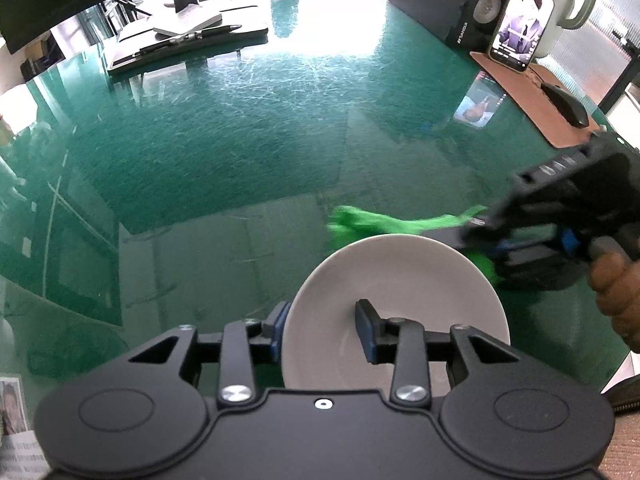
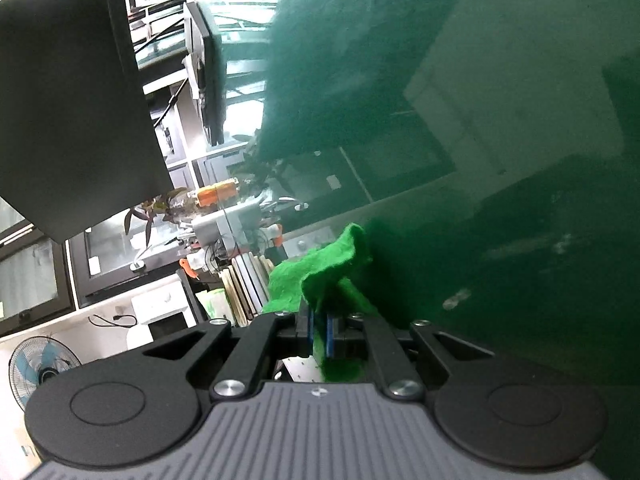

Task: Clean bowl
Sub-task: 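Wipe the cloth along the bowl's outer wall with the right gripper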

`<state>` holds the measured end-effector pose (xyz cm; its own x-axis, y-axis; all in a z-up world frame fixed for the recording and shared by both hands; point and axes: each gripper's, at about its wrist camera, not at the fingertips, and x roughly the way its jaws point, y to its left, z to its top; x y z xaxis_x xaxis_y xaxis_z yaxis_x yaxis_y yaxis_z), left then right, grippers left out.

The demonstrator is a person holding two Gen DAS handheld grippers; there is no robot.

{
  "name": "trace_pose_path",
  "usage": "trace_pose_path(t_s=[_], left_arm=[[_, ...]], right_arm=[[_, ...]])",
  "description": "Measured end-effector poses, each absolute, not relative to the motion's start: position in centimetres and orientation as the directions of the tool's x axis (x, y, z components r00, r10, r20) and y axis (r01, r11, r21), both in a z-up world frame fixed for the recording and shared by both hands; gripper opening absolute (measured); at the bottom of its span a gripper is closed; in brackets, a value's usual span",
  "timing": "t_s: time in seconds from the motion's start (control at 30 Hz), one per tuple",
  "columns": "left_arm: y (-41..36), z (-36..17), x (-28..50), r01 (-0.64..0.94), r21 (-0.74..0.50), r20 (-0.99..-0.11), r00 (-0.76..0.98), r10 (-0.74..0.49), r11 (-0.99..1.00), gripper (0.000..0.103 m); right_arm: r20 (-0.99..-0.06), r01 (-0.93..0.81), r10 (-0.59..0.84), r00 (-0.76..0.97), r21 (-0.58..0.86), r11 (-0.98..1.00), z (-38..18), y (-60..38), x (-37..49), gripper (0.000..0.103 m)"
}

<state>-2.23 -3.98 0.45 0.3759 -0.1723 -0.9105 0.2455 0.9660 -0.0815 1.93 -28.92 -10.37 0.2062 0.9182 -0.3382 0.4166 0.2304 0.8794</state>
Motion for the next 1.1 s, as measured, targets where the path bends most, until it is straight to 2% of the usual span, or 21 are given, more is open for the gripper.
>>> trace_pose_path(t_s=[0.23, 0.6, 0.9, 0.93, 1.0, 1.03, 1.07, 1.1], left_arm=[[-4.1, 0.5, -2.3, 0.251, -0.075, -0.912, 0.375, -0.169, 0.965, 0.037], [-4.2, 0.4, -2.2, 0.263, -0.105, -0.910, 0.362, -0.199, 0.959, 0.041], [-4.4, 0.3, -2.2, 0.264, -0.100, -0.912, 0.362, -0.195, 0.959, 0.043], [-4.3, 0.3, -2.1, 0.261, -0.103, -0.911, 0.362, -0.197, 0.960, 0.047], [-3.7, -0.2, -1.8, 0.233, -0.108, -0.914, 0.360, -0.188, 0.967, 0.070], [-3.5, -0.6, -1.7, 0.219, -0.106, -0.914, 0.362, -0.181, 0.970, 0.090], [-3.3, -0.9, -1.6, 0.219, -0.104, -0.909, 0.376, -0.182, 0.970, 0.103], [-3.2, -1.1, -1.6, 0.219, -0.101, -0.903, 0.390, -0.182, 0.971, 0.103]], right_arm=[[-0.320, 0.363, 0.937, 0.138, 0.897, 0.253, -10.1, -23.9, 4.8, 0.007], [-0.359, 0.431, 0.910, 0.207, 0.868, 0.245, -10.4, -30.6, 0.4, 0.007], [-0.339, 0.371, 0.924, 0.177, 0.893, 0.256, -10.2, -25.6, 2.9, 0.007], [-0.336, 0.366, 0.926, 0.171, 0.895, 0.257, -10.2, -25.1, 3.2, 0.007], [-0.350, 0.364, 0.922, 0.168, 0.891, 0.272, -10.1, -24.6, 3.4, 0.007], [-0.360, 0.366, 0.918, 0.167, 0.887, 0.281, -10.1, -24.5, 3.4, 0.007], [-0.368, 0.372, 0.914, 0.169, 0.883, 0.287, -10.2, -24.5, 3.3, 0.007], [-0.374, 0.379, 0.911, 0.172, 0.879, 0.290, -10.4, -24.6, 3.2, 0.004]])
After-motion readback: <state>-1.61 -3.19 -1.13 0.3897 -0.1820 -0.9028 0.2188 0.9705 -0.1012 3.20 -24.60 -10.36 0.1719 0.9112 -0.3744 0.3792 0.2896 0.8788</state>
